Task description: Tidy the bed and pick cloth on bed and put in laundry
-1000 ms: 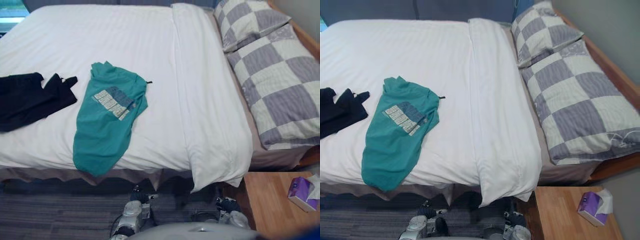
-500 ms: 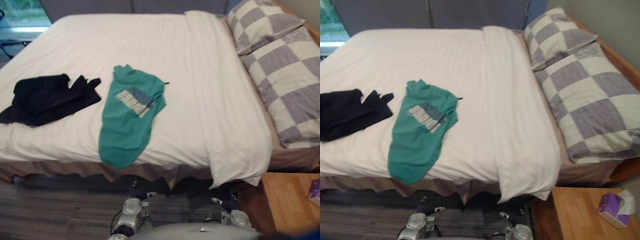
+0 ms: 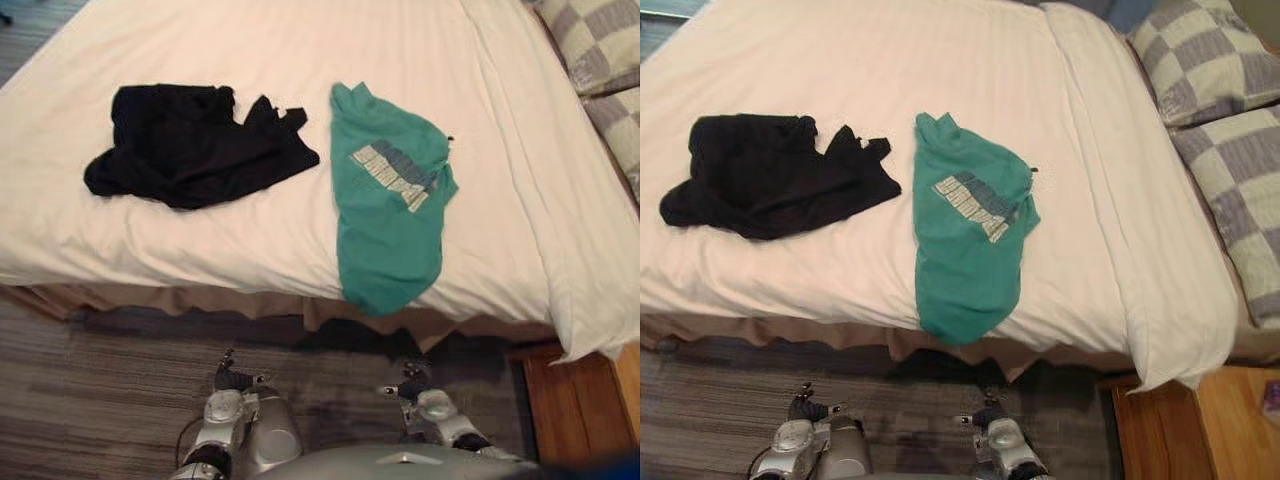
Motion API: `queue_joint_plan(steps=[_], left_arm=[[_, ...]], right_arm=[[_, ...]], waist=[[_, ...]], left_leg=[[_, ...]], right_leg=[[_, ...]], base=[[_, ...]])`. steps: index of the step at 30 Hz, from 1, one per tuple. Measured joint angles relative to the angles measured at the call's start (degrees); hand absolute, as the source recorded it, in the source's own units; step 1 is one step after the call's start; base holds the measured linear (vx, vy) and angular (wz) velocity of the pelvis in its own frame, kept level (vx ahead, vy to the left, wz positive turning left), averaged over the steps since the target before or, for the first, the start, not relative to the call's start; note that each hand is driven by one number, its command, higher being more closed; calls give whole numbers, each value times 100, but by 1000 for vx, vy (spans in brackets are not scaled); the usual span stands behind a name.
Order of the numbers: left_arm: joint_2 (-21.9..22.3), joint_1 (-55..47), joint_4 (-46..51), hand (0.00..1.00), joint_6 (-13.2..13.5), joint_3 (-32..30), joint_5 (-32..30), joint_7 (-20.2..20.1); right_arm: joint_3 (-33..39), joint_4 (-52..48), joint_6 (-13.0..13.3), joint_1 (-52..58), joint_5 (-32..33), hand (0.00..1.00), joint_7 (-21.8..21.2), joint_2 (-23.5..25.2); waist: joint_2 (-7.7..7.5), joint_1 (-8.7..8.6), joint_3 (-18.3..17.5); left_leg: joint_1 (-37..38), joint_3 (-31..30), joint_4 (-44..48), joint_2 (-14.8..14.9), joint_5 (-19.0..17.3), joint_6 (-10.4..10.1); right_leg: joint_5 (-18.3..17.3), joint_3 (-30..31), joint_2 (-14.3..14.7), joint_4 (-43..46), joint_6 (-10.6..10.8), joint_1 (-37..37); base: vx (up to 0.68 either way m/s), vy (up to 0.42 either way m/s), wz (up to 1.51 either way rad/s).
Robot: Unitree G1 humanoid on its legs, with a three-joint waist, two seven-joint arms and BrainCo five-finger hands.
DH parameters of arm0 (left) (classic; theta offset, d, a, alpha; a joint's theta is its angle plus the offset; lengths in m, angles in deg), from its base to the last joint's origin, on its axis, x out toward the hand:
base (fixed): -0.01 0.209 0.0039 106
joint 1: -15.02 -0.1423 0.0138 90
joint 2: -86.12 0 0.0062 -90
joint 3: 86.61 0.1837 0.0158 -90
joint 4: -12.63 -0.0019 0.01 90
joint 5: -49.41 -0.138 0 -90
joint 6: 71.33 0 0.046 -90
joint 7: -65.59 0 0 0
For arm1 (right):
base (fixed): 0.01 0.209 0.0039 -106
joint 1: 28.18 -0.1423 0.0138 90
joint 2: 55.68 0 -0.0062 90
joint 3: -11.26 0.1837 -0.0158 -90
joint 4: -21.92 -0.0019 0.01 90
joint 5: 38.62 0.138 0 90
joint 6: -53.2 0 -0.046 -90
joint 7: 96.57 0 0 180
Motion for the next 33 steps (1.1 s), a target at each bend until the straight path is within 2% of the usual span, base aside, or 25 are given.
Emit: queue_joint_plan(steps=[1, 2, 3, 5, 6, 7, 9, 10, 12, 18, 22, 25, 27, 30, 31, 33], left_arm=[[-4, -5, -3, 0, -4, 62, -27, -4], [8, -71, -21, 0, -26, 193, -99, -28], [109, -50, -21, 0, -41, 258, -111, -110], [177, -55, -17, 0, -71, 275, -260, -215], [174, -66, -32, 0, -107, 281, -272, -217], [170, -67, -79, 0, -125, 294, -272, -221], [181, -66, -164, 0, -139, 293, -271, -230], [220, -65, -218, 0, -145, 214, -263, -234], [264, -65, -231, 0, -159, 182, -255, -240], [348, -72, -258, 0, -171, 11, -205, -245], [386, -76, -412, 0, -193, -278, 270, -237], [503, -137, -472, 0, -235, -927, 929, -195], [578, -172, -488, 0, -269, -1523, 1348, -158], [736, -235, -489, 0, -279, -2429, 1834, 13], [772, -318, -480, 0, -288, -3028, 2091, 54], [726, -331, -436, 0, -277, -3602, 2402, 62]], right_arm=[[-17, -38, 28, 44, 3, 0, 11, 5], [-41, -151, 100, 126, 15, 0, 12, 4], [-23, -206, 106, 162, 70, 0, 14, -10], [41, -245, 138, 161, 140, 0, 26, -8], [53, -246, 158, 178, 248, 0, 12, 13], [80, -240, 157, 178, 297, 0, 5, 15], [293, -214, 146, 202, 361, 0, 15, 41], [454, -219, 144, 201, 505, 0, 17, 48], [587, -236, 141, 198, 606, 0, 26, 59], [914, -230, 91, 242, 1072, 0, 34, 46], [1094, -210, 91, 243, 1328, 0, 53, 46], [1466, -170, 88, 264, 1847, 0, 169, 44], [1986, -157, 89, 309, 2255, 0, 240, 51], [2894, -99, 95, 627, 3061, 0, 384, 9], [3506, -25, 96, 863, 3458, 0, 408, -22], [4017, 64, 93, 1069, 3813, 0, 431, 2]], waist=[[8, -27, 1], [-18, -79, -5], [-79, -99, -9], [-22, -155, 24], [-50, -184, 13], [-52, -196, 12], [-75, -199, -13], [-53, -198, -13], [-17, -201, -15], [-37, -209, -47], [20, -217, -77], [67, -207, -119], [72, -164, -120], [74, 49, -255], [45, 146, -299], [17, 244, -333]], left_leg=[[131, 7, -230, -73, 113, 29], [339, -10, -609, -283, 327, 66], [494, -72, -856, -529, 438, 108], [711, -128, -1188, -671, 633, 154], [882, -181, -1484, -723, 793, 141], [951, -204, -1620, -741, 872, 126], [1156, -202, -2107, -805, 1142, 99], [1331, -71, -2532, -823, 1380, 93], [1506, 50, -2899, -831, 1573, 84], [1709, 55, -2979, -927, 1611, 99], [1708, 43, -2985, -1004, 1627, 120], [1707, 31, -2990, -1030, 1627, 121], [1700, 0, -2991, -1040, 1625, 121], [1601, -42, -2992, -1081, 1579, 151], [1577, -95, -2992, -1125, 1535, 153], [1545, -133, -2991, -1172, 1491, 166]], right_leg=[[-147, 66, 242, -72, -41, 60], [-346, 166, 648, -416, -88, 228], [-399, 118, 672, -742, -155, 491], [-401, 415, 652, -699, -184, 556], [-402, 538, 653, -714, -330, 597], [-389, 527, 647, -812, -345, 688], [-363, 528, 646, -1167, -325, 868], [-322, 585, 663, -1389, -253, 938], [-283, 684, 697, -1534, -193, 954], [-152, 658, 621, -1892, -89, 1302], [-114, 650, 557, -2011, -23, 1362], [-51, 567, 537, -2154, 0, 1456], [-37, 479, 530, -2233, 5, 1526], [-40, 347, 492, -2325, 11, 1532], [-44, 233, 448, -2381, 20, 1609], [-47, 163, 406, -2422, 41, 1659]], base=[[78, -243, 32], [69, -154, 41], [65, -78, 42], [29, 77, 36], [5, 58, 37], [9, 6, 30], [17, -14, 7], [9, -16, -24], [-18, 4, -32], [-11, 42, 1], [-25, 40, 3], [-10, 21, 8], [5, -1, 14], [55, 3, 18], [81, 10, 26], [86, 12, 23]])
